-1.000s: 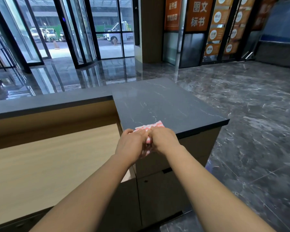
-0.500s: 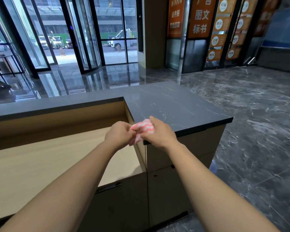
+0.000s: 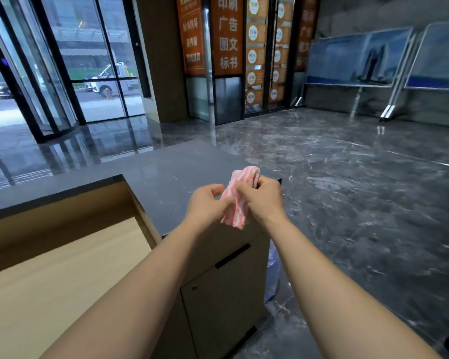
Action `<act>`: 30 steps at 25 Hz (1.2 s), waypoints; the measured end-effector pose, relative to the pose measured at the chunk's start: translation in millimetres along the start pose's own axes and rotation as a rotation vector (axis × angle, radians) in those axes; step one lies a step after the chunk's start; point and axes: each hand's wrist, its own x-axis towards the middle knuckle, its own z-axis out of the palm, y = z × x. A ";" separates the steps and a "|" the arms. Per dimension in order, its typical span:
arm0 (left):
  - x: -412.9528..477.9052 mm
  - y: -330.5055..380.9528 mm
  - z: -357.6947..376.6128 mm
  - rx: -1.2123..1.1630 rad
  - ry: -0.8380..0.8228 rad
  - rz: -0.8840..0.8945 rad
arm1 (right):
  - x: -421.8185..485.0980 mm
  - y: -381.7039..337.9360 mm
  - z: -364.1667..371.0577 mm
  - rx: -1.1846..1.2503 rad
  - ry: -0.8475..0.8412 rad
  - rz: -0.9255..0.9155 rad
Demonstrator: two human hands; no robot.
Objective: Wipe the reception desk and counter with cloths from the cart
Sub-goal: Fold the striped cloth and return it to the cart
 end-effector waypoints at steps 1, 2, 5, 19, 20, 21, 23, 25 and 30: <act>-0.6 7.5 13.4 0.019 0.042 0.039 | 1.9 4.0 -14.5 -0.036 0.037 0.010; -2.2 15.3 26.7 0.034 0.067 0.071 | 2.8 7.1 -29.6 -0.068 0.073 0.025; -11.5 39.6 66.0 -0.065 -0.124 0.072 | 4.5 15.0 -71.9 -0.089 0.144 0.055; -29.6 128.0 274.1 -0.045 -0.718 0.126 | 5.3 74.5 -304.5 -0.169 0.346 0.149; -36.0 133.4 294.3 -0.018 -0.753 0.172 | 3.5 81.3 -320.8 -0.203 0.368 0.161; -42.9 138.2 314.1 0.010 -0.787 0.228 | 0.7 86.9 -336.6 -0.233 0.384 0.181; -54.2 145.3 348.7 0.066 -0.811 0.307 | -7.6 95.6 -367.5 -0.291 0.381 0.219; -60.1 149.7 383.6 0.085 -0.822 0.314 | -18.4 101.2 -399.3 -0.331 0.357 0.258; -61.1 171.3 468.0 0.225 -0.788 0.410 | -34.2 119.8 -489.2 -0.493 0.431 0.435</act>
